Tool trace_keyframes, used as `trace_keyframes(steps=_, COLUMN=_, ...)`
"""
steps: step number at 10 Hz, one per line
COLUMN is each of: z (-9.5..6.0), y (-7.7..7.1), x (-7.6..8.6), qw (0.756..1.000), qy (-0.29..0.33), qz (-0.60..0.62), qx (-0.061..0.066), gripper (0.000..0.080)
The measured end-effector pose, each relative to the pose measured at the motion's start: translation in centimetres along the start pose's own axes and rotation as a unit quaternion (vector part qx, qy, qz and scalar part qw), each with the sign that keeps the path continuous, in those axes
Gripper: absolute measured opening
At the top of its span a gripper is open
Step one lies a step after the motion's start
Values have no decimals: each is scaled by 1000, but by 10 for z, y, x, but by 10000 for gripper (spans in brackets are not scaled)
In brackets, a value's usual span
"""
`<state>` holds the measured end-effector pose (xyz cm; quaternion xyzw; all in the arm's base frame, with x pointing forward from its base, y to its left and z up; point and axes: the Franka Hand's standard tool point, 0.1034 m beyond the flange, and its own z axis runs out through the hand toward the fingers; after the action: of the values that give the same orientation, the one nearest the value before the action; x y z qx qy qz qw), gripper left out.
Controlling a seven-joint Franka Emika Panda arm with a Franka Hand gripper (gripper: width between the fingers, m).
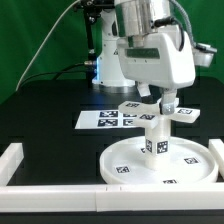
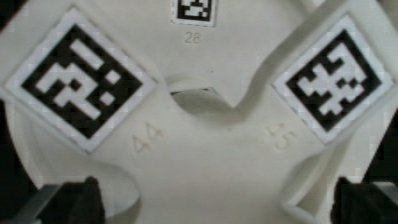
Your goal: Assemble round table
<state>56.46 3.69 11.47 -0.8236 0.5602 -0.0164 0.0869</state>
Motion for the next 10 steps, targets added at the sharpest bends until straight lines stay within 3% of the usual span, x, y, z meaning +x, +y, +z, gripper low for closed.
trace_keyframes(steps=3, z=-9, y=-4, x=0, qw=987, qy=-5, qz=-159, qx=6, gripper=649)
trace_keyframes(steps=4, z=-9, y=-2, x=3, qw=972, qy=-7, qz=-234, qx=5, gripper=649)
trace_keyframes(steps=6, z=-8, y=-4, x=-7, qw=937, qy=-2, qz=-350, qx=1, gripper=649)
trace_keyframes(steps=7, z=-10, y=-2, x=-7, qw=931, qy=19, qz=-365, qx=9, gripper=649)
trace_keyframes(steps=9, z=-9, y=1, x=-2, qw=905, qy=17, qz=-424, qx=4, gripper=649)
trace_keyframes(steps=10, z=-10, y=1, x=0, qw=874, qy=19, qz=-485, qx=-5, gripper=649)
